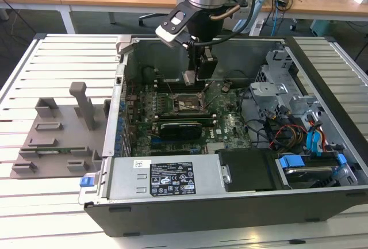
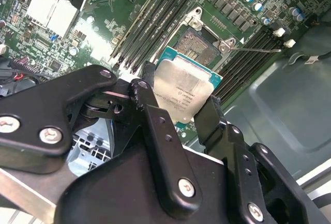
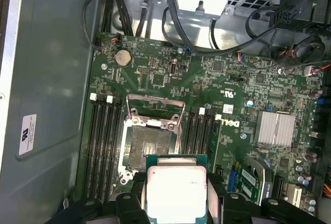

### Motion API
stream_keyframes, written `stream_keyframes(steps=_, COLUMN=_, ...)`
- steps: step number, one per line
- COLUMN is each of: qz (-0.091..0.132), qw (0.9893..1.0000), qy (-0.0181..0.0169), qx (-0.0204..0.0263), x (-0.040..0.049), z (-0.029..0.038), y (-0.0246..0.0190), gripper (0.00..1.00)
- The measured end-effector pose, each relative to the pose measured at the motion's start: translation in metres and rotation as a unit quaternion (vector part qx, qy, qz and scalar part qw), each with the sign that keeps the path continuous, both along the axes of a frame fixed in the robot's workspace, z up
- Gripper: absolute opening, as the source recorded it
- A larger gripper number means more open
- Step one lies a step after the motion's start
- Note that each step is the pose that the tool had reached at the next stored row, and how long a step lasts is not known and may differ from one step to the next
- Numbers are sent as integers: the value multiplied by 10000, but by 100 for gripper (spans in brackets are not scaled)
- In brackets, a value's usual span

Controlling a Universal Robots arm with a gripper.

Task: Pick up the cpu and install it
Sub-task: 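Place the cpu into insertion slot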

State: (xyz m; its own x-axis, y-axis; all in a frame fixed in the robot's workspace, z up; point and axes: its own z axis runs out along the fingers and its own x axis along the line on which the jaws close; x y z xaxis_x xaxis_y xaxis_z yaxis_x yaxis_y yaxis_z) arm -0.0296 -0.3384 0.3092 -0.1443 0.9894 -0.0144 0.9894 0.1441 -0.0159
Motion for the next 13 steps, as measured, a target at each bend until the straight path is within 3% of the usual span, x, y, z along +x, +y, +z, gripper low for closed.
stream_keyframes(steps=13, qz=0, qw=10000, qy=0, qx=0, x=0, z=-64, y=0, gripper=55)
